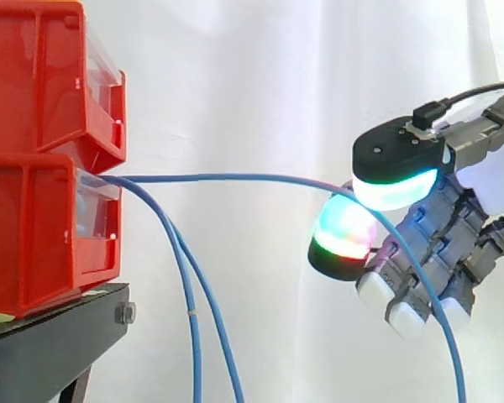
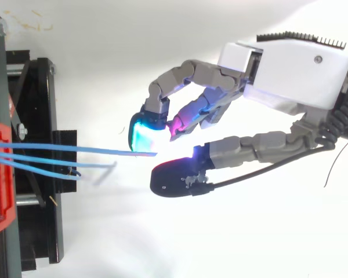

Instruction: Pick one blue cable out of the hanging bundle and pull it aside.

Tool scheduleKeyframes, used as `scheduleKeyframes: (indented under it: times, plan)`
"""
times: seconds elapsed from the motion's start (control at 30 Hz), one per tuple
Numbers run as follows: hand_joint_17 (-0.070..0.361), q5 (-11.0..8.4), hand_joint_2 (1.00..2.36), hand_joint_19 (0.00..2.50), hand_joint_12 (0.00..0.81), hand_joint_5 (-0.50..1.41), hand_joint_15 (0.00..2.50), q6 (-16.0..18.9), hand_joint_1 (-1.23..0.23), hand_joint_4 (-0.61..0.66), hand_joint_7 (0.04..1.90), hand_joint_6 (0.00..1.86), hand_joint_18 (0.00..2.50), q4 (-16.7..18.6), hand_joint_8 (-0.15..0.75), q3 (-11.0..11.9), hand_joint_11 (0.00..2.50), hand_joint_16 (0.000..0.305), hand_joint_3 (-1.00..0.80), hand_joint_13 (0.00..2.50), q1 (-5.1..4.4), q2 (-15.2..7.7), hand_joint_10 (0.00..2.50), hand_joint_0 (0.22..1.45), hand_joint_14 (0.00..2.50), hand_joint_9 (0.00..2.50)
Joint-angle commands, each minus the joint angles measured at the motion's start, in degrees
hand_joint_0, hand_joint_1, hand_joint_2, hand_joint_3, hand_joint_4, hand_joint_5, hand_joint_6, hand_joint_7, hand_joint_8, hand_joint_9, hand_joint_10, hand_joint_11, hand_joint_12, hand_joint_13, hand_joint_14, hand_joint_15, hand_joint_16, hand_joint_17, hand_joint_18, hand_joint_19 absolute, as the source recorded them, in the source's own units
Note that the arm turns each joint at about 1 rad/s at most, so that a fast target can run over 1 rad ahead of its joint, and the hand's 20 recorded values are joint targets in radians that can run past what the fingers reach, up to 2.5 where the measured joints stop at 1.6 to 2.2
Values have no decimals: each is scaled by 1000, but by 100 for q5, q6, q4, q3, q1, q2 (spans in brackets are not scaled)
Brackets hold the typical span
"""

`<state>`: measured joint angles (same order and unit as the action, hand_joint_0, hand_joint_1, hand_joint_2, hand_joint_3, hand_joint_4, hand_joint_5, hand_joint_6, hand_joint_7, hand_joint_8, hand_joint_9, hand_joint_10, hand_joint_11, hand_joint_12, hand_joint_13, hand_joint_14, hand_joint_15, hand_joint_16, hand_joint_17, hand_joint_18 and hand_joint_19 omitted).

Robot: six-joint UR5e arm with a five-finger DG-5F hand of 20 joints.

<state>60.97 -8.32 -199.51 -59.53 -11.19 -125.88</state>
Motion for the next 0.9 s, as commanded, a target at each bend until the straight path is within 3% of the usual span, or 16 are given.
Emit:
scheduleKeyframes:
  times: [0.0, 0.2, 0.43, 0.57, 0.63, 0.67, 0.73, 0.77, 0.83, 0.87]
  plan:
    - [108, 29, 1016, 569, 361, -15, 431, 244, -830, -116, 857, 833, 734, 53, 201, 3, 129, 48, -71, 840, -24, 2, 5, 567, 15, 948]
    - [110, 64, 1015, 569, 366, -13, 454, 542, -831, -118, 861, 833, 743, 62, 214, 3, 147, 49, -64, 853, -77, 2, 5, 566, 15, 969]
    - [112, 389, 1015, 572, 373, -11, 459, 1070, -832, -112, 861, 834, 746, 150, 224, -85, 150, 50, -58, 857, -147, 2, 5, 567, 15, 979]
    - [113, 503, 1014, 562, 376, -10, 459, 1465, -831, -107, 872, 833, 745, 897, 225, -533, 150, 50, -53, 857, -191, 2, 4, 567, 17, 982]
    - [113, 538, 1014, 572, 375, -10, 466, 1597, -831, -107, 863, 833, 744, 1450, 227, -771, 154, 50, -52, 857, -200, 2, 5, 567, 15, 985]
    - [113, 565, 1014, 572, 374, -9, 465, 1676, -831, -109, 868, 833, 744, 1907, 228, -964, 155, 50, -52, 857, -191, 2, 5, 567, 17, 988]
    - [113, 582, 1014, 571, 374, -9, 468, 1711, -830, -109, 869, 833, 745, 2241, 229, -1096, 156, 50, -52, 858, -191, 2, 5, 568, 15, 988]
    - [113, 591, 1014, 571, 376, -9, 472, 1746, -831, -109, 870, 833, 745, 2610, 226, -1219, 161, 50, -52, 858, -191, 2, 5, 568, 15, 988]
    - [114, 591, 1013, 570, 376, -8, 473, 1755, -832, -105, 868, 832, 748, 2909, 228, -1324, 159, 51, -49, 859, -191, 2, 5, 568, 18, 991]
    - [114, 582, 1013, 569, 378, -8, 471, 1720, -832, -105, 869, 832, 749, 3234, 233, -1421, 155, 51, -49, 860, -191, 2, 5, 568, 17, 992]
